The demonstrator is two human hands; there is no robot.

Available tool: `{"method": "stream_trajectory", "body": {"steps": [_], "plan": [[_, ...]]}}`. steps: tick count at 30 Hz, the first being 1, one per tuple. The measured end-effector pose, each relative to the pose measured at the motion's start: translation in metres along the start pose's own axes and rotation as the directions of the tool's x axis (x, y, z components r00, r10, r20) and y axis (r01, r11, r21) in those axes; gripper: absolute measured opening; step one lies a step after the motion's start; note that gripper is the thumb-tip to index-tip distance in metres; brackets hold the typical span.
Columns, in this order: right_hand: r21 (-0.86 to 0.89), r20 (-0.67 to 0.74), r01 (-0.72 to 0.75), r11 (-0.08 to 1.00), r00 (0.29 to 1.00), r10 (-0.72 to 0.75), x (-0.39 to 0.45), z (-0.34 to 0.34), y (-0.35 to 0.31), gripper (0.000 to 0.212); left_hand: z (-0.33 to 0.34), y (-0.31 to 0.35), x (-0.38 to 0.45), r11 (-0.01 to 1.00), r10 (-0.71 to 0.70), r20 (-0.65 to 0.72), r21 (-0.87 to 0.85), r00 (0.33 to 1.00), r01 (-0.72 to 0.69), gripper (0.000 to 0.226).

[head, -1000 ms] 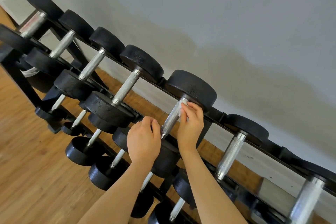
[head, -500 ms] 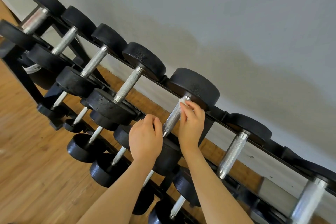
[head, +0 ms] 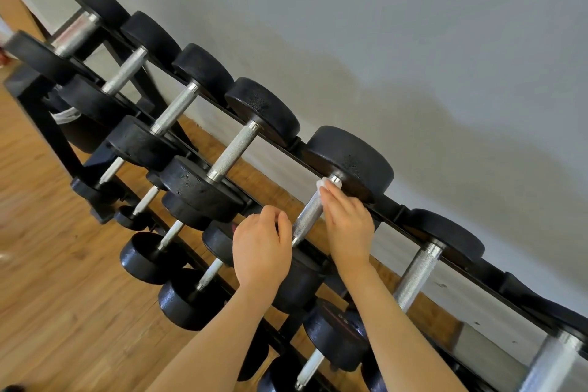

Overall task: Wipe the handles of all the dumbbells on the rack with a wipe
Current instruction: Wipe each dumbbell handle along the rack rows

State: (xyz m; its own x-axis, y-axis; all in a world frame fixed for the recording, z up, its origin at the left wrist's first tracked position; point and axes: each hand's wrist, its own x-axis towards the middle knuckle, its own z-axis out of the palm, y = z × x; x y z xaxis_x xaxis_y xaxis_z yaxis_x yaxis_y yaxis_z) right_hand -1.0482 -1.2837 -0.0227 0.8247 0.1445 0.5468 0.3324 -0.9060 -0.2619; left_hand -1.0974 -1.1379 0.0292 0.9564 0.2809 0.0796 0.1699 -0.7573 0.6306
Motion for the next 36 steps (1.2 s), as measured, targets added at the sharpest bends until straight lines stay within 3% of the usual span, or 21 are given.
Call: {"method": "stream_trajectory", "body": {"steps": [6, 13, 19, 26, 33, 36], "plan": [[0.003, 0.124, 0.078, 0.997, 0.989, -0.078, 0.019, -0.008, 0.017, 0.048, -0.001, 0.000, 0.000, 1.000, 0.006, 0.007, 0.011, 1.000, -0.006, 0.033], [0.053, 0.155, 0.197, 0.979, 0.967, -0.203, 0.016, -0.017, 0.016, 0.050, -0.001, -0.001, 0.000, 1.000, 0.010, 0.010, 0.025, 1.000, -0.010, 0.035], [-0.011, 0.131, 0.125, 0.992, 0.984, -0.122, 0.026, -0.015, 0.014, 0.049, -0.004, 0.001, 0.000, 0.999, -0.001, 0.020, 0.033, 1.000, 0.000, 0.033], [0.012, 0.188, 0.283, 0.959, 0.941, -0.280, 0.027, -0.017, 0.021, 0.036, -0.005, 0.002, 0.000, 1.000, 0.001, 0.039, 0.029, 0.999, -0.002, 0.042], [0.056, 0.295, 0.347, 0.936, 0.890, -0.347, 0.026, -0.013, 0.019, 0.036, -0.006, 0.002, -0.001, 1.000, 0.004, 0.048, 0.014, 0.999, -0.005, 0.046], [0.011, 0.300, 0.312, 0.950, 0.905, -0.301, 0.034, -0.015, 0.021, 0.035, -0.006, 0.002, 0.000, 1.000, -0.001, 0.049, 0.020, 0.999, 0.000, 0.044]]}}
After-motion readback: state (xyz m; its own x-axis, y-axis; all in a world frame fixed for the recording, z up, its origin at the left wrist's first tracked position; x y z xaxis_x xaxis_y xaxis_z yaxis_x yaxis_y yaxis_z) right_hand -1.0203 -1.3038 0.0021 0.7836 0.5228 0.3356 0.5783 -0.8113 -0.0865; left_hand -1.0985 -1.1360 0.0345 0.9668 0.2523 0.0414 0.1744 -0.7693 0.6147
